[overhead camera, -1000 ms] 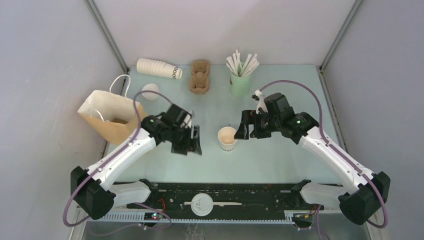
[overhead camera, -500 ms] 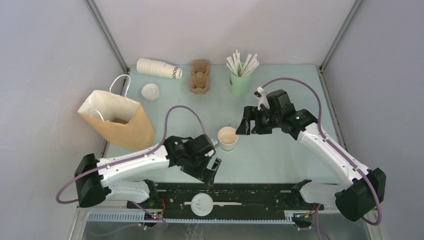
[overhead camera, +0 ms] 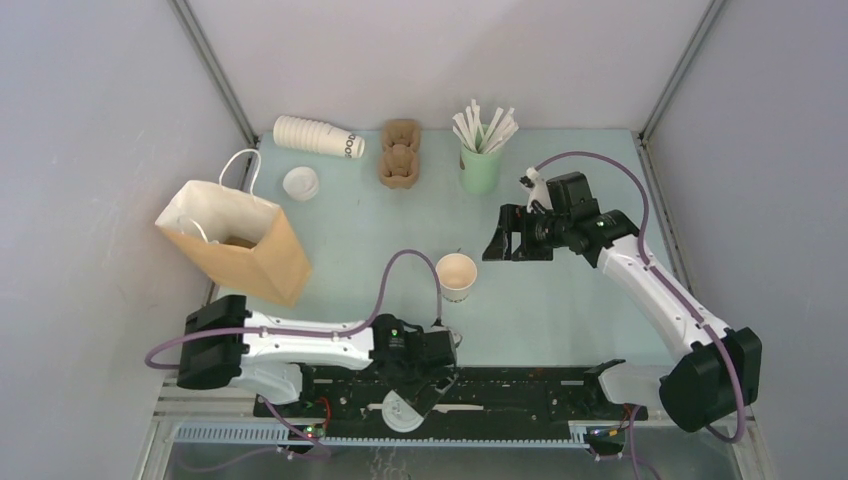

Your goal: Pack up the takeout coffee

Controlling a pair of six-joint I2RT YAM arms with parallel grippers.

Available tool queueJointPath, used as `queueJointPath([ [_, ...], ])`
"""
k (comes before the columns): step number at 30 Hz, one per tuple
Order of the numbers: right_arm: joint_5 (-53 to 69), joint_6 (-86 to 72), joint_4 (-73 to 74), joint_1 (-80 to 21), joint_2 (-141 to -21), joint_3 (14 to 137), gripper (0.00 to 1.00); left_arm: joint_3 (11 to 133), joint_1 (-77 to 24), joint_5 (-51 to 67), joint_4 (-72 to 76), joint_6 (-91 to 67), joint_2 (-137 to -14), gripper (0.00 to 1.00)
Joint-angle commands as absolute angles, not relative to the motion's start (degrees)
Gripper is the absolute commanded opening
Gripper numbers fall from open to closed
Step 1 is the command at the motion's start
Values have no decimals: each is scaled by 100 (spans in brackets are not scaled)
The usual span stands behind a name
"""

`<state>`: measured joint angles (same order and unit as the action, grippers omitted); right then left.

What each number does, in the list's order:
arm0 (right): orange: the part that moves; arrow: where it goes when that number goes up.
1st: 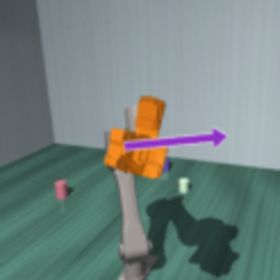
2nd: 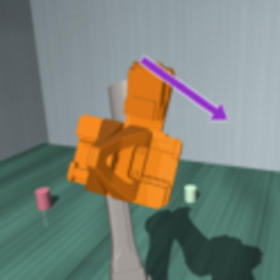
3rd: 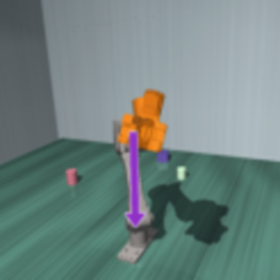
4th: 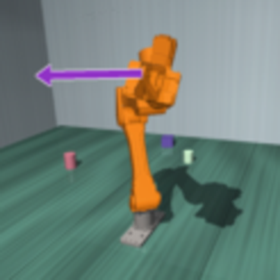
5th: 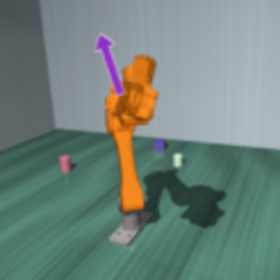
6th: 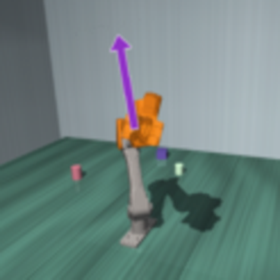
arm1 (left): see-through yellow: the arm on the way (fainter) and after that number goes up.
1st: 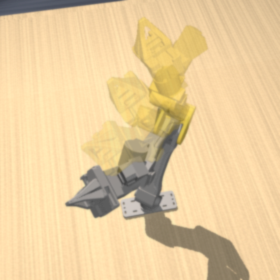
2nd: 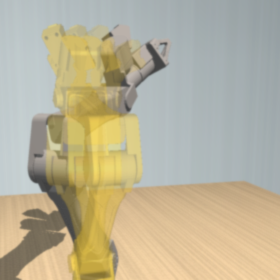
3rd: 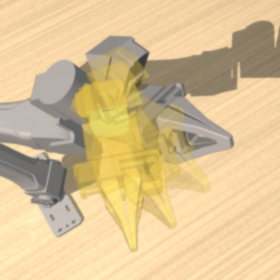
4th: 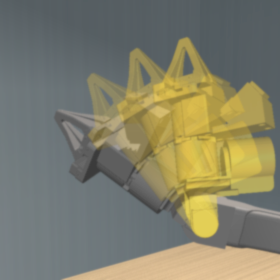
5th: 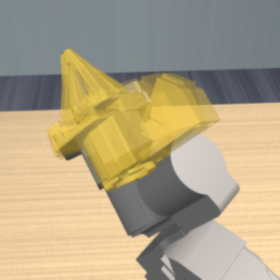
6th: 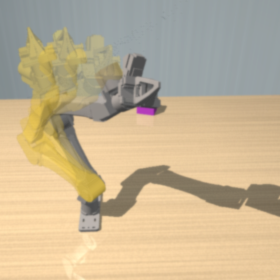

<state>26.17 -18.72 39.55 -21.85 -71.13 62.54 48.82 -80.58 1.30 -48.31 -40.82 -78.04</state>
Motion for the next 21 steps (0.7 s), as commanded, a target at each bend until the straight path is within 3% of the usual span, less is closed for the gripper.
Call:
queueJointPath([
  [1, 2814, -1609, 3861, -2147, -7194, 6400, 91, 4732, -8323, -131, -4562, -4312, -8003, 100],
  [11, 2744, -1612, 3947, -2141, -7038, 6405, 90, 4810, -8540, -285, -4559, -4167, -8583, 98],
  [21, 2685, -1595, 4117, -2147, -6831, 6402, 89, 4945, -8553, -619, -5107, -4196, -8237, 81],
])
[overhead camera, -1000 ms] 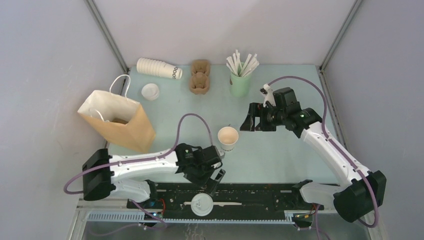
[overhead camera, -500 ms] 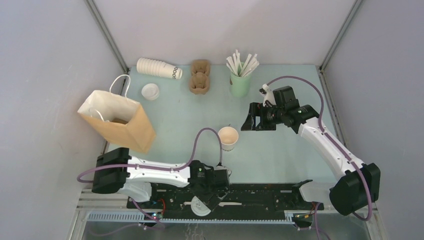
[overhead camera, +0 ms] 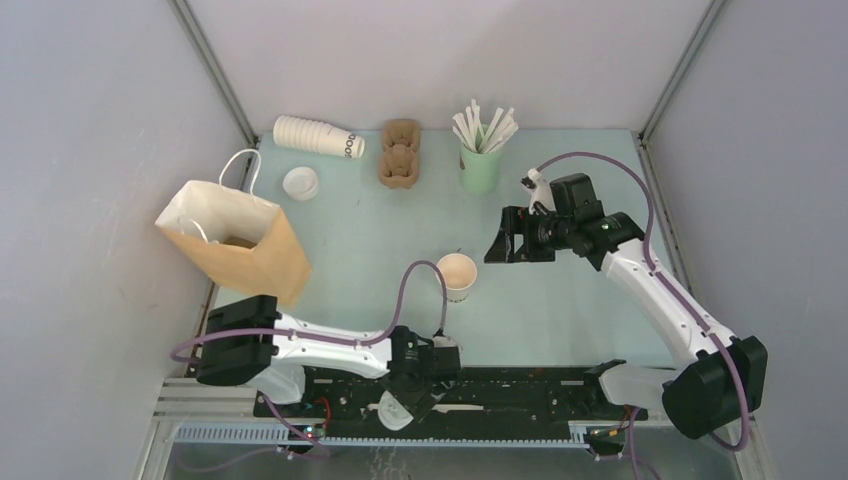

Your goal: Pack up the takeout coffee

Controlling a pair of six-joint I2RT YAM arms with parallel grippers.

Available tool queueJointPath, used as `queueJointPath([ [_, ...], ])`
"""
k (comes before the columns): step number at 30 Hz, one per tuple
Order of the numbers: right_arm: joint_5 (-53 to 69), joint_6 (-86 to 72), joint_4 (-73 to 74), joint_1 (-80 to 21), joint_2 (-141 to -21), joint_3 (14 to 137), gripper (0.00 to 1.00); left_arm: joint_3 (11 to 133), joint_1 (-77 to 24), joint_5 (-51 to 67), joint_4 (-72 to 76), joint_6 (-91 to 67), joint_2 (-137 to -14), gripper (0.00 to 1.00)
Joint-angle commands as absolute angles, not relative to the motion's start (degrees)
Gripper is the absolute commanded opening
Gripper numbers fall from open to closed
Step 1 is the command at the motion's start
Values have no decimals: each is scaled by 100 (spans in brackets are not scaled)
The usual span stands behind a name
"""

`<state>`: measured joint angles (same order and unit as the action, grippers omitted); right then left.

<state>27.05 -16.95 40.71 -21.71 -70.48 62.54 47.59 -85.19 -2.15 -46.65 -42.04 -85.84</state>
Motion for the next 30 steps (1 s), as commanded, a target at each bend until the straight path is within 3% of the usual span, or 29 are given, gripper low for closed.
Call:
queueJointPath([
  [1, 2677, -1598, 4130, -2146, -6815, 6400, 89, 5114, -8552, -727, -5310, -4150, -8203, 81],
  [6, 2511, -1611, 4310, -2158, -6588, 6393, 89, 5909, -8115, -1141, -6161, -3898, -7822, 81],
  [12, 2320, -1688, 4292, -2160, -6159, 6119, 90, 7289, -6313, -986, -6262, -2976, -7585, 81],
  [19, 2448, -1990, 4297, -2011, -6037, 6034, 90, 9806, -5356, -786, -6565, -1926, -9302, 82],
  [30, 2835, -2103, 4345, -1215, -5749, 5705, 90, 11376, -5155, -608, -7015, -1295, -11020, 82],
])
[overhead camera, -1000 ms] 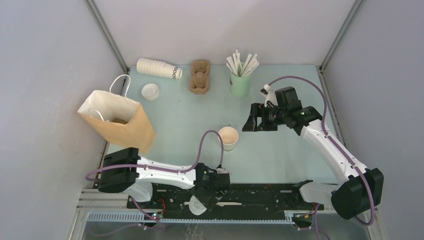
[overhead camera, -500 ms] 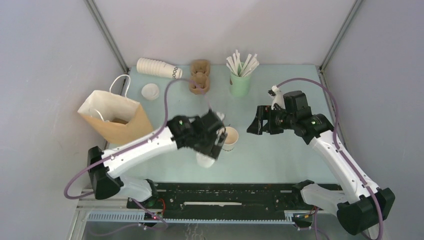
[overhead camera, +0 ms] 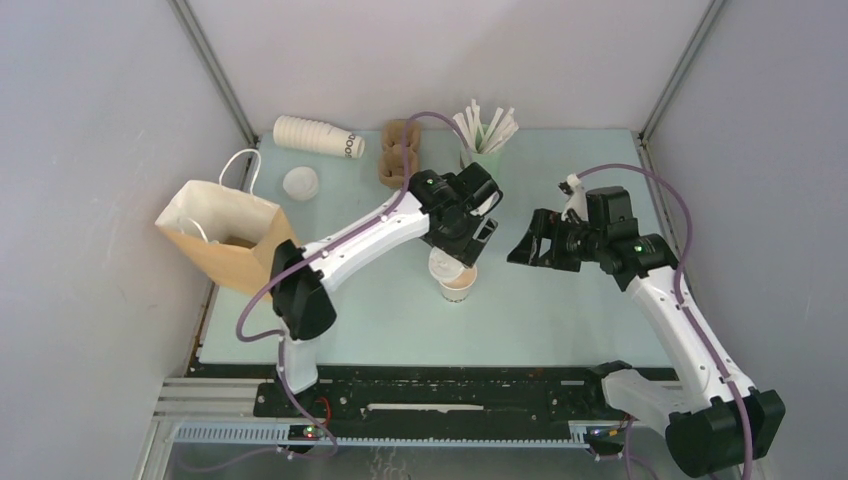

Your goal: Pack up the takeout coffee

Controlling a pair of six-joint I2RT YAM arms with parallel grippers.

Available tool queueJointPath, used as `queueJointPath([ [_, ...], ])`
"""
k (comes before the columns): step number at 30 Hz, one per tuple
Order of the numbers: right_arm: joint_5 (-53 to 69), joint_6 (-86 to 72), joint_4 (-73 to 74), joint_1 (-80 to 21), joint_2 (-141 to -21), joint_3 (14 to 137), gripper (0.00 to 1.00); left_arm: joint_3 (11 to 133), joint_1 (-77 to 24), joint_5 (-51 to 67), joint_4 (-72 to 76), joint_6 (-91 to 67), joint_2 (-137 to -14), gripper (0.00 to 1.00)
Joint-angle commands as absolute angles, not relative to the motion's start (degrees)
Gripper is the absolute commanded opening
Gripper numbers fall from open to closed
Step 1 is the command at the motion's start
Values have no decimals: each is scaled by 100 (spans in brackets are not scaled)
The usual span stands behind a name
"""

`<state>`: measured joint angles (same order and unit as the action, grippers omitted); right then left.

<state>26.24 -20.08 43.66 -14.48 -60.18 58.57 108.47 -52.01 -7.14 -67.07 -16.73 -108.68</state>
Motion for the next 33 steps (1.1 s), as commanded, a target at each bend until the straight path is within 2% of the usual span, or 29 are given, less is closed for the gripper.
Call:
queueJointPath([
  [1, 2887, -2127, 4330, -1130, -5721, 5651, 90, 11367, -5140, -557, -6990, -1305, -11039, 82],
  [11, 3078, -2074, 4321, -976, -5645, 5528, 90, 11446, -5105, -108, -6855, -1345, -11302, 86],
  [33, 3090, -2076, 4288, -980, -5616, 5450, 89, 11701, -5099, -243, -6794, -1274, -11772, 86],
])
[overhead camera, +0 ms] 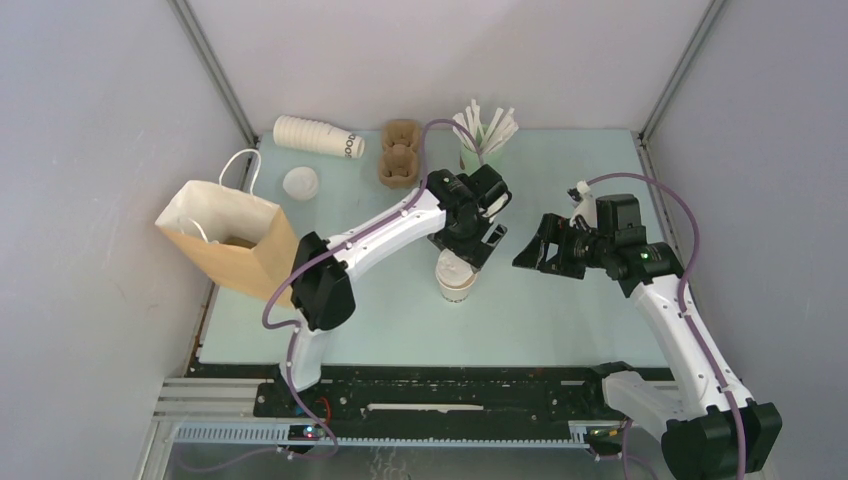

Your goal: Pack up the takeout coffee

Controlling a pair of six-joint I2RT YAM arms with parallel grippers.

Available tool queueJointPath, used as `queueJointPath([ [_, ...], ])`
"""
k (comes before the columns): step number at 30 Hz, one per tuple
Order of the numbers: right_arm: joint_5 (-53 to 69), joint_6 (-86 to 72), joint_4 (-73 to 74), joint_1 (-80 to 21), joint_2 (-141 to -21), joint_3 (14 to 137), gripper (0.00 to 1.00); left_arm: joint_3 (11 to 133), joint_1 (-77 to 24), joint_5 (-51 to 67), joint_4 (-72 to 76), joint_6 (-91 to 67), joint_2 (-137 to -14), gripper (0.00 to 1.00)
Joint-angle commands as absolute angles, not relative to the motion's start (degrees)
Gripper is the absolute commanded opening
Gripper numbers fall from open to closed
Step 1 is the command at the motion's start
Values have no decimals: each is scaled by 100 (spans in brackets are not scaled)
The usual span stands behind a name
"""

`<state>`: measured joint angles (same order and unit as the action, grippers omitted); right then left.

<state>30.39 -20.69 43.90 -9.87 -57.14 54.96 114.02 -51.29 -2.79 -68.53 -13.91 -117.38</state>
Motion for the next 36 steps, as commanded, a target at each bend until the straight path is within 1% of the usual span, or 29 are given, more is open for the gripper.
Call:
queueJointPath([
  [1, 3086, -2074, 4289, -976, -5612, 5447, 89, 11695, -5098, -252, -6803, -1268, -11781, 86],
  [13, 3093, -2101, 4242, -976, -5634, 5449, 88, 11632, -5101, -141, -6754, -1233, -11860, 87],
  [25, 3093, -2101, 4197, -976, -5674, 5449, 88, 11584, -5093, -310, -6815, -1213, -11842, 87],
  [36, 3123, -2100, 4161, -980, -5735, 5449, 88, 11650, -5111, -592, -6940, -1274, -11738, 85],
])
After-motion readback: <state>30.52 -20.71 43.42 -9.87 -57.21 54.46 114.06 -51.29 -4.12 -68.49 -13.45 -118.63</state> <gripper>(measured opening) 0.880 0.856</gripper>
